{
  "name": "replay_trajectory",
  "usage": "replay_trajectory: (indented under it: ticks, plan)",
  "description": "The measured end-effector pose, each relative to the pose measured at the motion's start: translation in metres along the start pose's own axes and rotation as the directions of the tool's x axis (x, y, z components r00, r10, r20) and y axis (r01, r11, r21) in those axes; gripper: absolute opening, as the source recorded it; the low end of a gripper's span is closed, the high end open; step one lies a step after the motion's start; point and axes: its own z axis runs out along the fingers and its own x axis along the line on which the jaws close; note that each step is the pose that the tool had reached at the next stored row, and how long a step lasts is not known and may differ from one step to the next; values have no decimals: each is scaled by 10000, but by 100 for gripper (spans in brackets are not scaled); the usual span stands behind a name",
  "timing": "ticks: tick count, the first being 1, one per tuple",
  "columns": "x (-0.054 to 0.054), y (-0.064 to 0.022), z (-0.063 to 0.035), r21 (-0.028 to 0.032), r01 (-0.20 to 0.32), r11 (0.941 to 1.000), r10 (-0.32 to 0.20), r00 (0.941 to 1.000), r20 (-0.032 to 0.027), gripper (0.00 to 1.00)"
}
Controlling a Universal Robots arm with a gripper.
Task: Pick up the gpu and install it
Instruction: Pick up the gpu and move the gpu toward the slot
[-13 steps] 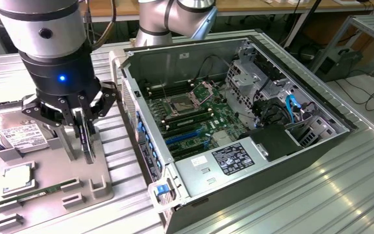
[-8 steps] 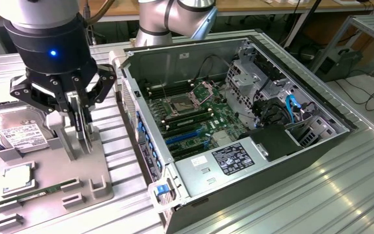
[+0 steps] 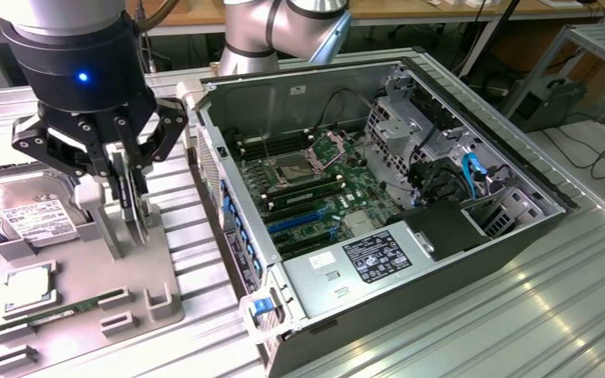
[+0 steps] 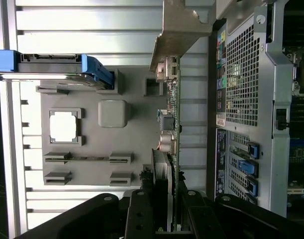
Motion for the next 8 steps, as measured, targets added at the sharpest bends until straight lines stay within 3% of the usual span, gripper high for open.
replay_trajectory:
  ticks: [8]
  plan:
    - [-1, 0, -64, 0, 0, 10000, 0, 10000, 0, 27]
